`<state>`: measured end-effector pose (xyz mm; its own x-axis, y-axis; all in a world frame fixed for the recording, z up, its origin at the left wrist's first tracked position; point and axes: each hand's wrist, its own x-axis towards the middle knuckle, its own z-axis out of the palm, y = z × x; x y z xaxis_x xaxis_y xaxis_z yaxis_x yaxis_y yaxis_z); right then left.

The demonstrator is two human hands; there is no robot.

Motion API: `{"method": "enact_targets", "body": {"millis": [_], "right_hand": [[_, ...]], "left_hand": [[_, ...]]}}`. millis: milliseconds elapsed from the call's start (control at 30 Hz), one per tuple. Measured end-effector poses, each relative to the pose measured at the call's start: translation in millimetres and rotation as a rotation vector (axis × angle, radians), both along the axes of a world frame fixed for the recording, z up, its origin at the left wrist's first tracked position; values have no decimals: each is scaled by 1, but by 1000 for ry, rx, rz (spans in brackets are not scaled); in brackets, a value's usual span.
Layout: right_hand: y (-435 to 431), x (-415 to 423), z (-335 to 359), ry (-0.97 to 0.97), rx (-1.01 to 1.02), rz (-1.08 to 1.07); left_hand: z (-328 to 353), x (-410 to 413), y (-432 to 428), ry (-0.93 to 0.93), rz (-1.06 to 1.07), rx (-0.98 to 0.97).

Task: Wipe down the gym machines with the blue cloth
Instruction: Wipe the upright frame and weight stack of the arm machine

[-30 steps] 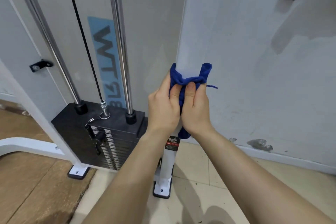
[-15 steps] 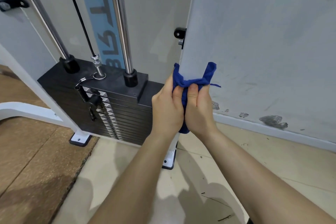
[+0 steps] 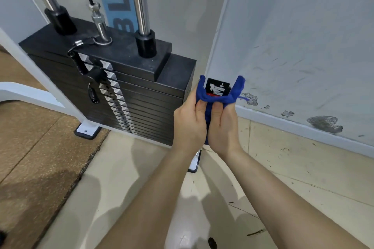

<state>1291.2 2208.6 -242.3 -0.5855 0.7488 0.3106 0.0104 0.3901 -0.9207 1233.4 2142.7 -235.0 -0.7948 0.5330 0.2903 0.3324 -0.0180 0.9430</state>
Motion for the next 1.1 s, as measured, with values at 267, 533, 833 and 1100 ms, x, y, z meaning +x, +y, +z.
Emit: {"method": "enact_targets", "body": {"millis": [267,533,833,1100], "right_hand": [[-7,7,-73,-133,-133,-13],[-9,2,-75,-50,-68,-106],[-6,13,-164,-272,-50,-20],[-12,16,-229,-328,-193,54]], "left_hand": [[-79,6,-4,-145,-30,-94],[-70,15,-8,-159,-49,27],[-168,14,-10,-217,3,-190],[-246,13,-12,-289,-7,-325]]}}
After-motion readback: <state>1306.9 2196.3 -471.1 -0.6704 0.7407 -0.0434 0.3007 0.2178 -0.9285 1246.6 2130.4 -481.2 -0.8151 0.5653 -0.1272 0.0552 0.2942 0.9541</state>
